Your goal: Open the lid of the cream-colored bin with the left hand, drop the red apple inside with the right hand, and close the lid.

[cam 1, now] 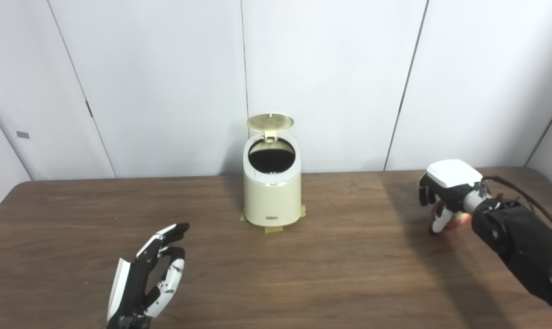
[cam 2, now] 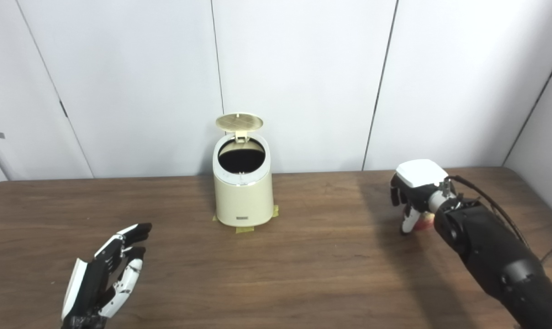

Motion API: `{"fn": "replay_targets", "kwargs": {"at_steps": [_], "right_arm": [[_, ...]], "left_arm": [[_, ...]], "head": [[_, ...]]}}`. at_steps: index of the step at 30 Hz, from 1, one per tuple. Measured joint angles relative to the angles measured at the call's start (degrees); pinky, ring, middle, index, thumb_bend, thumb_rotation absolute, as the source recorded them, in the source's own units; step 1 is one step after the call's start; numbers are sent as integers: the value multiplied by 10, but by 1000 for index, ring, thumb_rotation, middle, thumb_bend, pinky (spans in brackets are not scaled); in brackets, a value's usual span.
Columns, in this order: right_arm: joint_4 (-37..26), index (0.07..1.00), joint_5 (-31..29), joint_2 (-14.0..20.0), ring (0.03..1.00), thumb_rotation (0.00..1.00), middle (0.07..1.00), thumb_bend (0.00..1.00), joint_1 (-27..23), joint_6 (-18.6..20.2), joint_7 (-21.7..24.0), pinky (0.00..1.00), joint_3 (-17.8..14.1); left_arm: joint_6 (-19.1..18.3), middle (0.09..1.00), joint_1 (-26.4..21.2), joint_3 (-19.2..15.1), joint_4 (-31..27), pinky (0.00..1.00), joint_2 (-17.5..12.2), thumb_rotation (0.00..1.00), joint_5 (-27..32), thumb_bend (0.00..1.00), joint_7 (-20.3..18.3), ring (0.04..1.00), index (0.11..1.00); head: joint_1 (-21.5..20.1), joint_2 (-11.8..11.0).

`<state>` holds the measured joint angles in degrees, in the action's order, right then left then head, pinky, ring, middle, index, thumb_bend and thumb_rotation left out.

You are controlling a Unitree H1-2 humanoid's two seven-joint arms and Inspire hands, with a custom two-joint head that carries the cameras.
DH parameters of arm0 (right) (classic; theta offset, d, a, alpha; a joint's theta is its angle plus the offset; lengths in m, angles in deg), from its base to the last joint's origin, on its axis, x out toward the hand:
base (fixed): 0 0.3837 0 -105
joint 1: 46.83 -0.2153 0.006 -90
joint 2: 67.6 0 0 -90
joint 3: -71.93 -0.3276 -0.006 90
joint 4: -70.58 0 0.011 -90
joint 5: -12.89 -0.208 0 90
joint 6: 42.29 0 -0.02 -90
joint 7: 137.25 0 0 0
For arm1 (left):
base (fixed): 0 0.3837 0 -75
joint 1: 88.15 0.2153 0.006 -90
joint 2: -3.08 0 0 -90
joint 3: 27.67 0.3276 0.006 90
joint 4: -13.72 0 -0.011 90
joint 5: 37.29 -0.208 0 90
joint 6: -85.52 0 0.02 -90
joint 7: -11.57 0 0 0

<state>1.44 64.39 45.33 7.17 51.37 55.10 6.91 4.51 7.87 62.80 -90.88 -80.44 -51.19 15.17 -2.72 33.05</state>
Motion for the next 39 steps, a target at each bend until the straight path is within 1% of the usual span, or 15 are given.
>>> {"fn": "replay_targets", "kwargs": {"at_steps": [1, 3, 4, 6, 10, 14, 18, 21, 24, 26, 30, 31, 32, 36, 39], "right_arm": [[-27, 458, -7, 2, 460, 0, 547, 515, 5, -7, 7, 427, -5], [-83, 498, -22, 3, 404, 0, 487, 518, 10, -25, 22, 315, -14], [-115, 503, -29, 3, 396, 0, 479, 518, 11, -31, 32, 298, -17], [-181, 474, -38, 1, 415, 0, 535, 515, 12, -35, 55, 316, -25], [-296, 466, -33, -22, 420, 0, 562, 511, 7, -34, 98, 314, -36], [-349, 462, -9, -41, 410, 0, 569, 509, 2, -39, 146, 325, -33], [-384, 460, -16, -64, 416, 0, 567, 509, -11, -40, 181, 340, -39], [-402, 457, -20, -85, 430, 0, 568, 509, -23, -46, 182, 370, -44], [-411, 462, -23, -103, 404, 0, 565, 509, -34, -55, 184, 299, -47], [-417, 462, -24, -114, 404, 0, 564, 509, -39, -61, 185, 291, -50], [-422, 444, -24, -130, 433, 0, 557, 511, -47, -75, 184, 330, -53], [-422, 443, -22, -135, 437, 0, 555, 512, -50, -82, 181, 393, -53], [-422, 443, -17, -138, 438, 0, 552, 513, -53, -91, 175, 423, -53], [-415, 442, -16, -161, 428, 0, 559, 511, -73, -124, 144, 335, -58], [-384, 455, -9, -184, 401, 0, 560, 510, -90, -139, 119, 290, -61]], "left_arm": [[0, 813, 0, 0, 0, 721, 0, 577, 0, 197, 0, 806, 780], [1, 813, 0, 0, 1, 717, 0, 549, 1, 189, 0, 805, 778], [2, 813, 0, 0, 2, 717, 0, 545, 1, 188, 0, 805, 778], [3, 809, 0, 1, 2, 704, 0, 526, 1, 183, 0, 799, 774], [4, 812, -1, 2, 3, 704, 1, 515, 0, 180, 0, 801, 778], [4, 812, -2, 2, 4, 713, 1, 516, 0, 181, 0, 804, 780], [3, 815, -1, 4, 4, 717, 1, 523, -4, 182, 0, 806, 781], [3, 814, -2, 5, 4, 713, 1, 523, -4, 187, 0, 803, 780], [3, 809, -2, 4, 4, 720, 1, 527, -6, 188, 0, 803, 779], [3, 809, -2, 4, 4, 722, 1, 531, -12, 184, 1, 804, 780], [-1, 814, -2, 4, 4, 719, 1, 553, -17, 190, 1, 810, 785], [-2, 816, -2, 4, 4, 715, 1, 551, -17, 187, 0, 811, 786], [-2, 818, -2, 4, 5, 713, 1, 548, -17, 186, 0, 812, 787], [-2, 822, -3, 4, 10, 706, 2, 532, -15, 183, 0, 813, 789], [-2, 823, -3, 5, 11, 700, 2, 531, -15, 188, 0, 813, 788]], "head": [[0, 0], [0, 0], [-1, 0], [-2, 0], [-1, -1], [-1, -1], [-1, 0], [-1, -2], [-3, -3], [-3, -3], [-3, -5], [-3, -5], [-3, -5], [-1, -9], [0, -10]]}}
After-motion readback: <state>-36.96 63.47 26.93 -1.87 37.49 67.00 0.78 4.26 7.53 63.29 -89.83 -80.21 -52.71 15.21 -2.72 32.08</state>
